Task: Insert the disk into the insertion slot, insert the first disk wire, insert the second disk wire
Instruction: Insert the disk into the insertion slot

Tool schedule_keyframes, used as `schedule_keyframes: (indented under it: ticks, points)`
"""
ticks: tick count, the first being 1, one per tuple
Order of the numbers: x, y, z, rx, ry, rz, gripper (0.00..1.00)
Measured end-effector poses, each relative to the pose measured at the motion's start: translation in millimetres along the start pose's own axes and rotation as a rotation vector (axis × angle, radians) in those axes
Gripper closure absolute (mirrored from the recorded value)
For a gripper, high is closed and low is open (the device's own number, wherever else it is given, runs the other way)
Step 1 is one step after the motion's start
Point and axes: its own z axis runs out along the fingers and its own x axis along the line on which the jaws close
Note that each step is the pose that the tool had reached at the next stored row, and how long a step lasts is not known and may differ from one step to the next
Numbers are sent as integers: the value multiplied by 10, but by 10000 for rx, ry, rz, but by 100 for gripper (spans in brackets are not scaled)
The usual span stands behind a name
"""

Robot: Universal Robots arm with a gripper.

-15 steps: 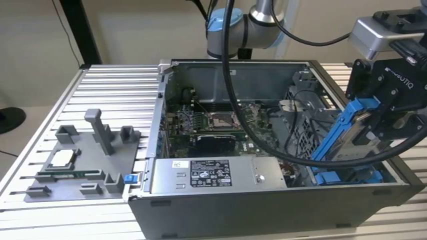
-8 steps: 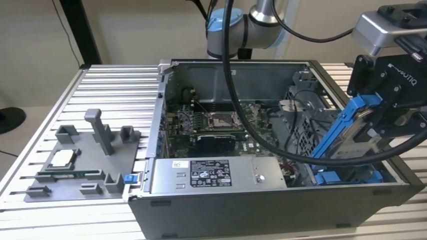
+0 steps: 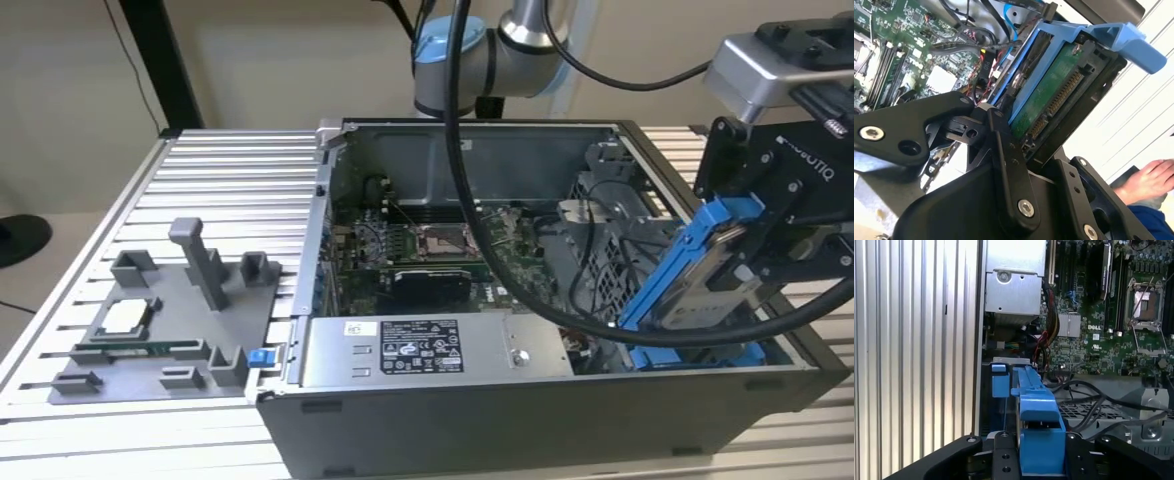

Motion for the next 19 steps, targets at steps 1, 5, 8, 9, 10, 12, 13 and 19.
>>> schedule_keyframes:
  ticks: [1,5,8,9,10,12,13,19]
  points:
    - [1,1,6,0,0,0,100]
    - [4,11,37,-1,3,2,100]
    - [7,18,65,-1,0,3,100]
    - [8,18,66,1,-21,1,100]
    - [7,18,61,3,-70,1,100]
    - [2,16,23,3,-147,-4,100]
    - [-1,16,-4,-1,-160,-3,100]
    - [21,19,-29,-12,-199,2,100]
